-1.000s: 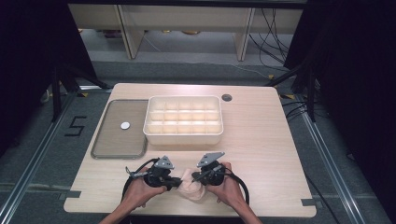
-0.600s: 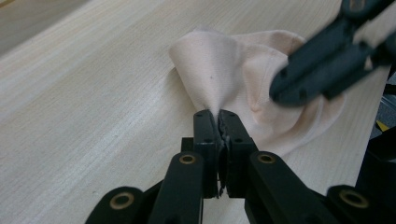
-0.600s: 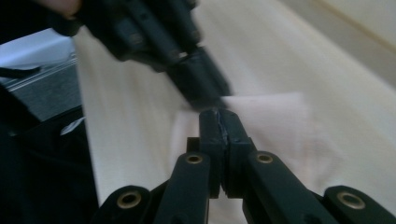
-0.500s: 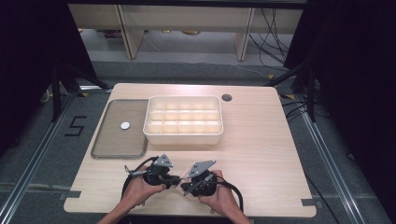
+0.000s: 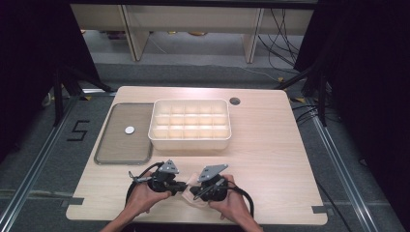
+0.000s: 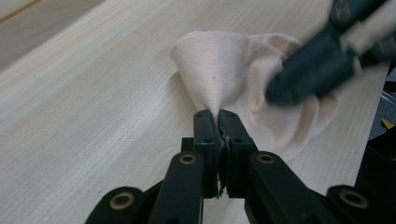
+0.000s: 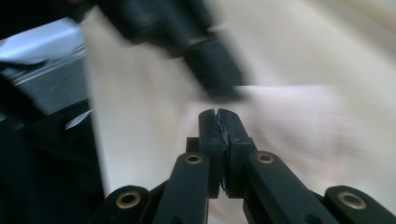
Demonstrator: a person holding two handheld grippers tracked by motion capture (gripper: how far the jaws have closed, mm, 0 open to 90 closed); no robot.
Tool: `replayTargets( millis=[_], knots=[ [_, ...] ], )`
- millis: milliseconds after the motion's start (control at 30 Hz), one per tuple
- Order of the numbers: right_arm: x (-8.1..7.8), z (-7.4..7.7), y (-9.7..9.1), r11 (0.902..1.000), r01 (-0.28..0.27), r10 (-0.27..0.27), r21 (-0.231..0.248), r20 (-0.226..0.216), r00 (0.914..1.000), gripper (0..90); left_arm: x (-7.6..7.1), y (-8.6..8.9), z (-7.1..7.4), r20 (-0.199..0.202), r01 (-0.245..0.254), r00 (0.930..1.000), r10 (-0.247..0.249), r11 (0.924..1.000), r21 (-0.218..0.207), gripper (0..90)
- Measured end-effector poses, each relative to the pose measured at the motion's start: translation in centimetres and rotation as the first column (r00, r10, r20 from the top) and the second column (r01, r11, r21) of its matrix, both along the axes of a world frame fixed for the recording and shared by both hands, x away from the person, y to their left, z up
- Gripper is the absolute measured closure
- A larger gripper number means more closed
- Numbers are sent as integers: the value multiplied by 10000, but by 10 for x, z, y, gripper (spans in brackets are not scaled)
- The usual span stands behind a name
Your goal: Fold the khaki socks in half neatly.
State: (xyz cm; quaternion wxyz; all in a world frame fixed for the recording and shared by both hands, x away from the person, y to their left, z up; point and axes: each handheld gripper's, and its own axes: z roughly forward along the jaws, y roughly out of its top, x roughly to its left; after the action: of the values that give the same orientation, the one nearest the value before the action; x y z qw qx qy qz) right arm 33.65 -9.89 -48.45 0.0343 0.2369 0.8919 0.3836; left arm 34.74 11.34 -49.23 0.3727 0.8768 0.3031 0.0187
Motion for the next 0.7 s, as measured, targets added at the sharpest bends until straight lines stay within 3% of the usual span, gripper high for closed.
replayTargets(
  millis=[133,167,200,333,367,433,567,600,633,700],
  knots=[
    [9,-3,-13,9991,404,-406,-141,-149,9991,893,-3,-3,3,108,-61,9999,62,10000,-68,867],
    [12,-6,-15,9992,339,-341,-189,-103,9994,893,-2,-2,5,281,253,9993,-260,9994,247,867],
    [13,-12,-16,9980,488,-506,-401,-457,9977,893,-4,-4,5,239,73,9997,-75,9999,70,866],
    [16,-19,-15,9986,333,-353,-414,-499,9981,896,-12,-12,12,519,304,9982,-308,9995,90,867],
    [16,-19,-15,9986,333,-353,-414,-499,9981,896,-15,-15,14,575,273,9980,-266,9996,-118,867],
    [14,-18,-16,9977,554,-583,-392,-765,9954,896,-18,-22,20,678,585,9960,-583,9983,-7,868],
    [15,-16,-18,9974,682,-699,-251,-742,9948,883,-17,-26,20,740,757,9944,-753,9971,-27,869],
    [15,-13,-20,9968,779,-791,-177,-804,9936,881,-16,-25,20,765,877,9931,-888,9960,167,869],
    [17,-11,-24,9973,727,-730,-93,-444,9963,881,-17,-25,19,574,578,9967,-574,9983,-55,869],
    [17,-3,-32,9956,936,-935,13,-348,9950,882,-16,-24,18,562,476,9973,-468,9988,-126,869]
  ],
)
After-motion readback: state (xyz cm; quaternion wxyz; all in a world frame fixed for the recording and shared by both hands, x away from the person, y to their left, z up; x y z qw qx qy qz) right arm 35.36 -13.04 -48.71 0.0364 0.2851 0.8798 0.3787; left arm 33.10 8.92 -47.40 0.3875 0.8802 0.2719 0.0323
